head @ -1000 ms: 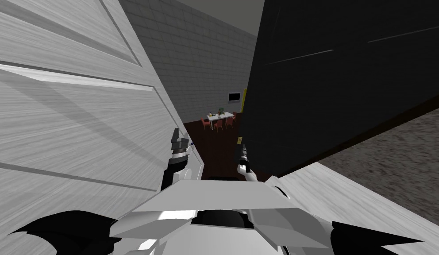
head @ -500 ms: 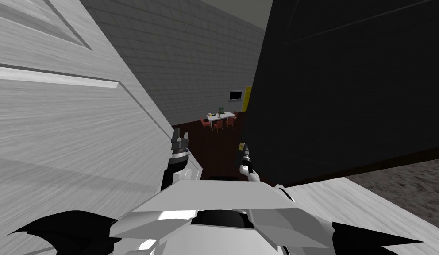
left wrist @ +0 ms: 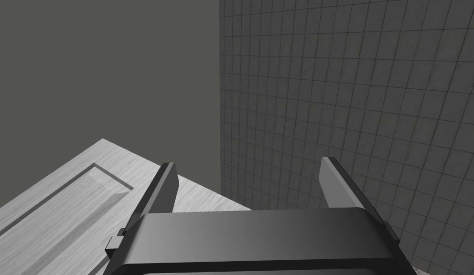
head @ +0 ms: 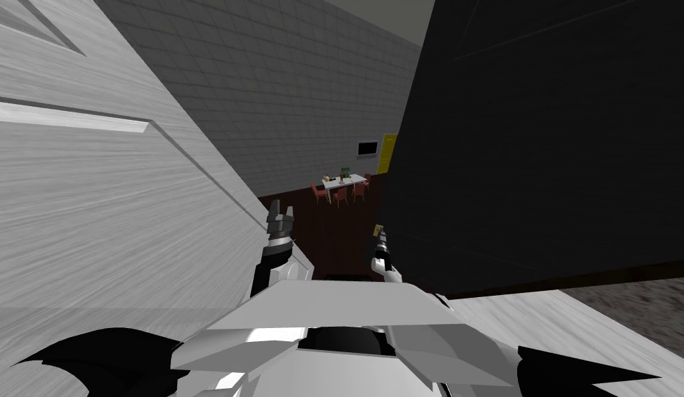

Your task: Push the door open

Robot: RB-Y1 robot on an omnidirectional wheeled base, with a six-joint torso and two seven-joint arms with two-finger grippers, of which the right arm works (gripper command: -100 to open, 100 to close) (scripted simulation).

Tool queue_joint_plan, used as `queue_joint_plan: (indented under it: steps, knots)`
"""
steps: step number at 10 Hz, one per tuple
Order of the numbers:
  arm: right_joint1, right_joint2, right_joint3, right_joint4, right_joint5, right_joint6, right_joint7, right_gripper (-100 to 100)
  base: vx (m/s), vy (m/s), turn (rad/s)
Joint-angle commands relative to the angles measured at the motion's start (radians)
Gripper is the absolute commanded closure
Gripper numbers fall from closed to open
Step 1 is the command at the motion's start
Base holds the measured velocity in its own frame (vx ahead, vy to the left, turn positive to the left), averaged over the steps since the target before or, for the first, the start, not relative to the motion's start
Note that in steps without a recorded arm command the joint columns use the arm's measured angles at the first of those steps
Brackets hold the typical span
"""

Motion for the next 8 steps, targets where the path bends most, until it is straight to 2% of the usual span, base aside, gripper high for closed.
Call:
queue_joint_plan:
  steps: [1,5,6,8]
  knots:
    - [0.002,0.000,0.000,-0.003,0.000,0.003,0.001,100,-0.013,0.001,-0.001]
    - [0.002,0.000,0.000,-0.003,0.000,0.003,0.001,100,-0.004,0.000,0.001]
    - [0.000,-0.021,-0.016,-0.003,-0.014,0.004,0.009,100,0.117,0.015,-0.013]
    - [-0.002,-0.035,-0.032,-0.003,-0.027,0.004,0.017,100,0.202,0.036,-0.053]
